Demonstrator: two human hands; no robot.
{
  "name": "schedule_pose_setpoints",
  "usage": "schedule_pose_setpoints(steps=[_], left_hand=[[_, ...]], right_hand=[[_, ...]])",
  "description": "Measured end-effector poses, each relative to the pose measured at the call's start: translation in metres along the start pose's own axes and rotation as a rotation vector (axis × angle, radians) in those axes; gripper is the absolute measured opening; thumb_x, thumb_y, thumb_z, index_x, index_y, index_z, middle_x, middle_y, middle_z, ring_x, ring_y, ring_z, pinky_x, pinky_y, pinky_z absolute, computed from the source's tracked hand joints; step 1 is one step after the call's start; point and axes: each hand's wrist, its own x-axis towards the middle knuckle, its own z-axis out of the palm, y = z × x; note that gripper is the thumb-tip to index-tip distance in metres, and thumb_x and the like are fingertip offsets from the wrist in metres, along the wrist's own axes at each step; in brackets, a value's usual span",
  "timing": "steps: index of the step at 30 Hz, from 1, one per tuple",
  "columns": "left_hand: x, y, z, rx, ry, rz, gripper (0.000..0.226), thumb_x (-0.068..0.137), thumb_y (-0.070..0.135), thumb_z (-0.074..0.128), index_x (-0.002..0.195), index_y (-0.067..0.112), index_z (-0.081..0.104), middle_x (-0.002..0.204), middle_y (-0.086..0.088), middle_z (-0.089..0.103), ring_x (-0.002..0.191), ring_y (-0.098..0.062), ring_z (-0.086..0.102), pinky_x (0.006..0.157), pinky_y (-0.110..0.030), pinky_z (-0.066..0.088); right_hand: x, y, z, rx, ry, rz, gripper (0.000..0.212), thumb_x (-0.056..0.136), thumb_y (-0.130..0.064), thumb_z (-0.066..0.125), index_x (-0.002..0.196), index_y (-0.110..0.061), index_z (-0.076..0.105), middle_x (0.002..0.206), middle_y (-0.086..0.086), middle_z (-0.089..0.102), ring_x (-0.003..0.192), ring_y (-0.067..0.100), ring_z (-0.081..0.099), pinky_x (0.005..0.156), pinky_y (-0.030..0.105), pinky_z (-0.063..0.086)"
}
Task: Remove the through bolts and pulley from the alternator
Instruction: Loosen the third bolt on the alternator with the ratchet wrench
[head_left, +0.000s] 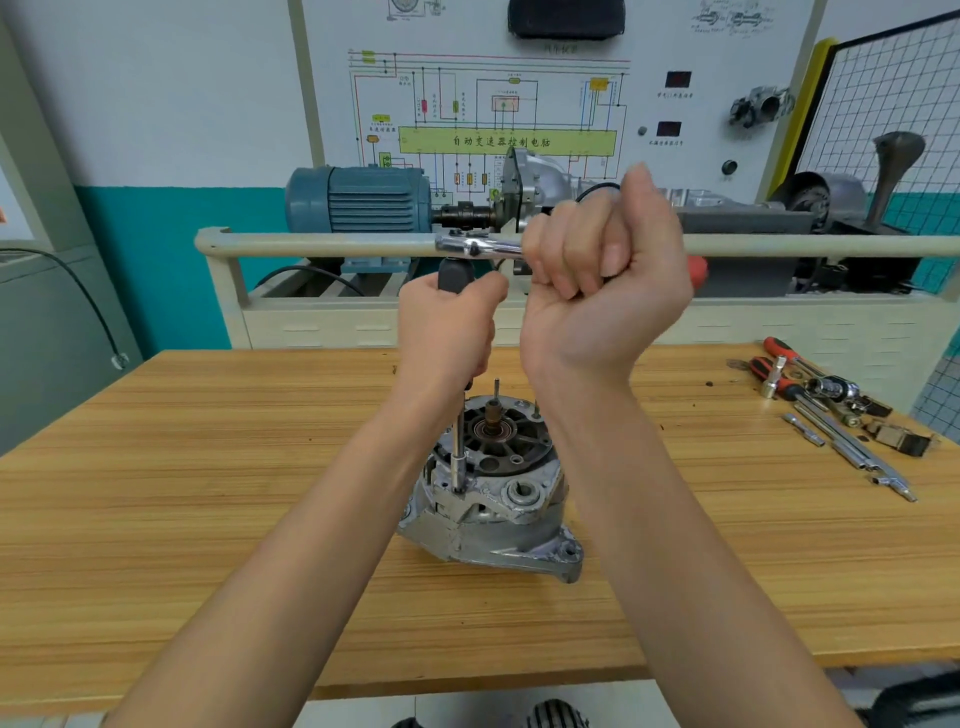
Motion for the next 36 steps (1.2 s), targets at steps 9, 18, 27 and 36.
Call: schedule_pose_setpoints(steps=[9, 18, 27, 36], left_hand=[[-0.006, 0.001, -0.01, -0.045, -0.067, 0.028, 0.044, 0.083, -0.004, 0.056, 0.058, 0.018, 0.028, 0.041, 0.007, 0.025, 0.036, -0.01, 0.017, 0.038, -0.016, 0.018], [0.001, 0.008, -0.021, -0.08, -0.45, -0.086, 0.036, 0.077, 0.017, 0.059, 0.044, 0.019, 0.043, 0.037, 0.003, 0.031, 0.03, -0.011, 0.023, 0.037, -0.017, 0.023], [0.002, 0.004, -0.016, -0.068, -0.314, -0.078, 0.047, 0.077, 0.01, 0.055, 0.042, 0.025, 0.028, 0.037, 0.006, 0.021, 0.031, -0.01, 0.013, 0.038, -0.012, 0.016], [-0.003, 0.006, -0.006, 0.005, -0.007, -0.013, 0.044, 0.082, 0.0, 0.056, 0.052, 0.019, 0.03, 0.038, 0.009, 0.027, 0.035, -0.01, 0.018, 0.039, -0.014, 0.017]], right_hand=[[-0.006, -0.001, 0.002, 0.002, -0.122, -0.039, 0.046, 0.085, -0.003, 0.038, 0.042, -0.019, 0.036, 0.034, -0.005, 0.029, 0.032, 0.007, 0.021, 0.043, 0.022, 0.018], [0.041, 0.006, -0.04, 0.56, 0.23, 0.587, 0.063, 0.097, -0.02, 0.032, 0.034, -0.014, 0.031, 0.029, -0.003, 0.023, 0.037, 0.008, 0.006, 0.036, 0.021, 0.016], [0.033, 0.002, -0.032, 0.475, 0.247, 0.453, 0.047, 0.081, -0.013, 0.043, 0.035, -0.017, 0.032, 0.031, -0.005, 0.022, 0.026, 0.01, 0.021, 0.035, 0.02, 0.018], [-0.01, 0.005, 0.011, -0.095, -0.039, -0.107, 0.048, 0.086, -0.002, 0.04, 0.041, -0.019, 0.036, 0.036, -0.005, 0.028, 0.033, 0.008, 0.022, 0.045, 0.024, 0.018]])
